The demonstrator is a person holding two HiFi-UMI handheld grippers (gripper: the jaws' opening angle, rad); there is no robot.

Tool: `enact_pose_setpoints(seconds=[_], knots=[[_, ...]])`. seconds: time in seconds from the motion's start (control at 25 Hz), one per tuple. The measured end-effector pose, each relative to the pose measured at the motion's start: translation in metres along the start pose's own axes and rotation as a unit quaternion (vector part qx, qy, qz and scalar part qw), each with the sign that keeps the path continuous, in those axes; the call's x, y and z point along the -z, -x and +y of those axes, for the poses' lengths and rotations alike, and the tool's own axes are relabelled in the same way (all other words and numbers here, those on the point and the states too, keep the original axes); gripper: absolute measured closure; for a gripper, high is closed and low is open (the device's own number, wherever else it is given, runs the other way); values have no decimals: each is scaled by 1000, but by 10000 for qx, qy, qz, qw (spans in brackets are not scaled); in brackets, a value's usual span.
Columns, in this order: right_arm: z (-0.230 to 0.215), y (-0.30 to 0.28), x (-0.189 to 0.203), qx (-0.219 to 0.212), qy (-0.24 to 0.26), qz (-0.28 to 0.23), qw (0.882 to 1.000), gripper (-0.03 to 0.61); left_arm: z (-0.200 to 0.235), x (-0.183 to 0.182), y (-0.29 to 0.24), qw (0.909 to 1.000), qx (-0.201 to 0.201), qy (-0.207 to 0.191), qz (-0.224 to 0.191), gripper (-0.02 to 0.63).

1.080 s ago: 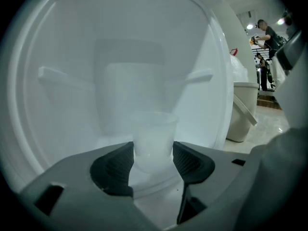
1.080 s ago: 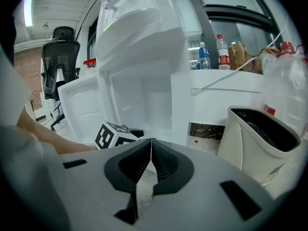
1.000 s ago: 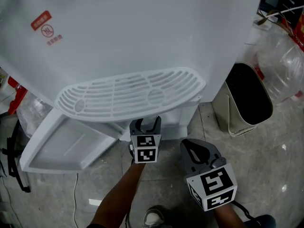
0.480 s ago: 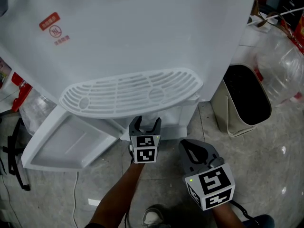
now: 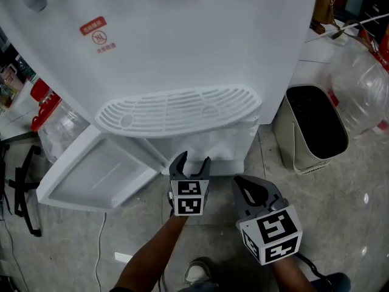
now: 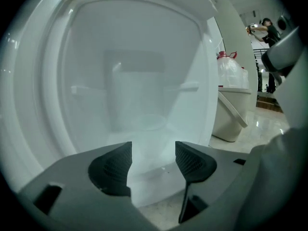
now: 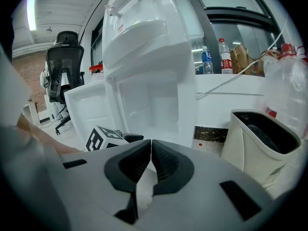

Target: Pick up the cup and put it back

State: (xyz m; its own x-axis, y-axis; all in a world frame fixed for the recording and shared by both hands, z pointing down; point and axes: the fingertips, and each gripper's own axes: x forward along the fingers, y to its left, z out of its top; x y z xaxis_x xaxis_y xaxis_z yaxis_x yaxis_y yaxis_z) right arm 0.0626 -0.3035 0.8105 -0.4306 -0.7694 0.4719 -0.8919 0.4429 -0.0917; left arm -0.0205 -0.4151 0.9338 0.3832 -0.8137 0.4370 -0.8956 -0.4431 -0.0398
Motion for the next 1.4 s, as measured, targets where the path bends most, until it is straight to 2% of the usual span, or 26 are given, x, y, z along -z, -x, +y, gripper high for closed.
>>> enact_pose_setpoints(seconds=[0.2,0.44,1.08,1.4], knots=[[10,6,-6,-71,6,-81,9999,557,0,-9,28,10000,-5,-27,-64,335],[25,16,-14,-195,30,-124,9997,557,-8,-21,63,9999,102,-58,-30,387],[52,58,-60,-428,-9,-520,9977,557,-6,-101,197,9990,-236,-16,-391,518],[64,67,-75,-539,-170,-624,9964,557,-15,-128,229,9977,-252,-14,-623,565]])
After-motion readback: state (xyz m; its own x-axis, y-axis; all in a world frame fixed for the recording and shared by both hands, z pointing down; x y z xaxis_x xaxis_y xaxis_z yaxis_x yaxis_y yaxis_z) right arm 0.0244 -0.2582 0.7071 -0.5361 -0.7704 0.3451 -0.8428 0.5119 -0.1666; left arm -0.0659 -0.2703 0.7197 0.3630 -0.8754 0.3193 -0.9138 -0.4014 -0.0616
